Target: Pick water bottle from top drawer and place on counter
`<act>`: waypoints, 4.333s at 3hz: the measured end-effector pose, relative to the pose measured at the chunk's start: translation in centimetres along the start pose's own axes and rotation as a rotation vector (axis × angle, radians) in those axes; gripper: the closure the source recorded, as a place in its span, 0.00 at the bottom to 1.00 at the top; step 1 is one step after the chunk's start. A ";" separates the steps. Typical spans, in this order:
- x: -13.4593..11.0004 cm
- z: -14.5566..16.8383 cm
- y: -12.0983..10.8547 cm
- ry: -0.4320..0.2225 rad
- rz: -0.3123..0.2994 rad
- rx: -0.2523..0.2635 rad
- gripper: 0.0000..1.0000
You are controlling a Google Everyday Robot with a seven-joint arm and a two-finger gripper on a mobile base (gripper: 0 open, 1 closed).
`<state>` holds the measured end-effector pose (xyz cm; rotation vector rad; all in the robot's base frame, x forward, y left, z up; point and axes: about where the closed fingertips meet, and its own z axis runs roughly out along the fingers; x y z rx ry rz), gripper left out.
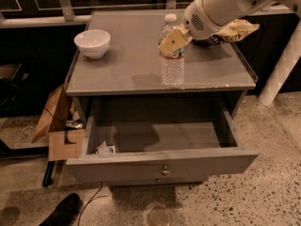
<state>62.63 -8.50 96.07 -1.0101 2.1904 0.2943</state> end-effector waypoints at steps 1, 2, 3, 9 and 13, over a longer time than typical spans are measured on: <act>-1.3 1.6 -1.9 -0.098 -0.033 0.029 1.00; -1.7 2.2 -2.6 -0.159 -0.052 0.045 1.00; -1.7 2.9 -3.0 -0.196 -0.058 0.050 1.00; -0.2 4.5 -3.8 -0.166 -0.020 0.049 0.58; -0.2 4.5 -3.8 -0.166 -0.020 0.049 0.00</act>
Offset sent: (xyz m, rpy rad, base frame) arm 0.0504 -0.0019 -0.0014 0.1040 -0.2303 0.0233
